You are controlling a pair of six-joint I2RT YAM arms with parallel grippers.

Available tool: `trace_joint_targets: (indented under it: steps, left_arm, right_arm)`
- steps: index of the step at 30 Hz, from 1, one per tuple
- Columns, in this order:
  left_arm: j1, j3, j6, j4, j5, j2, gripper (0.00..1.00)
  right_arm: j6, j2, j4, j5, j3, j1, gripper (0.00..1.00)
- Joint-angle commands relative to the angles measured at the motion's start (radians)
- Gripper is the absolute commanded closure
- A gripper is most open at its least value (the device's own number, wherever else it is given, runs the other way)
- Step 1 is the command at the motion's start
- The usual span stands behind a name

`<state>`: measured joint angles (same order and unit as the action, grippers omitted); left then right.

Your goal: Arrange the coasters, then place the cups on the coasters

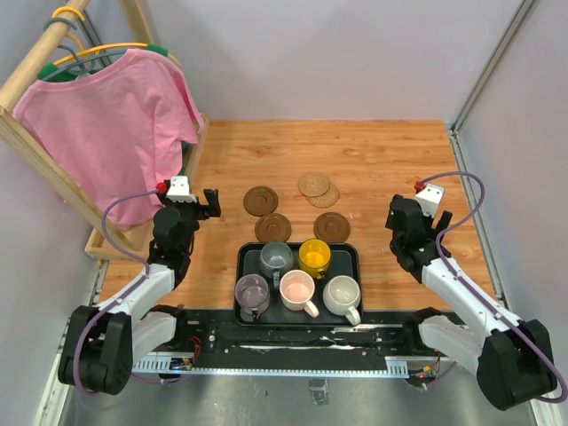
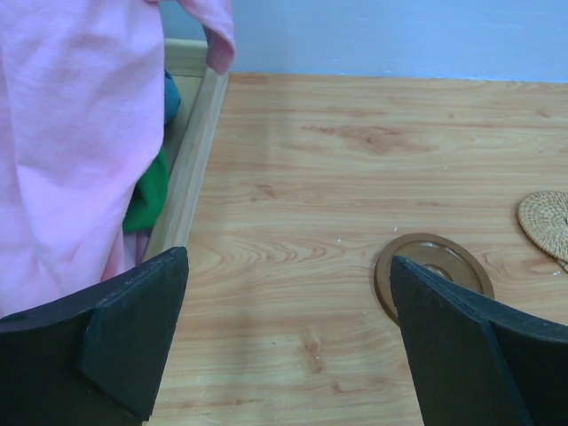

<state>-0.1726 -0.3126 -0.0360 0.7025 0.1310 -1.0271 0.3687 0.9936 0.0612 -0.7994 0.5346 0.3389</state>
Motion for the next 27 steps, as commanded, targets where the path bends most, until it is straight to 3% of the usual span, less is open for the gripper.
trace_joint_targets:
  steps: [1,16,27]
  left_arm:
    - [-0.003,-0.005,0.011,0.046,0.008,0.003,0.00]
    - [-0.003,-0.035,-0.057,-0.003,0.116,-0.006,0.00]
    - [-0.004,-0.064,-0.087,-0.017,0.130,-0.047,0.00]
  right_arm:
    - [-0.026,-0.045,-0.052,0.016,-0.028,0.014,0.02]
    - [-0.038,-0.083,-0.088,0.019,-0.064,0.014,0.02]
    - [-0.152,-0.066,-0.246,0.211,-0.050,0.016,0.01]
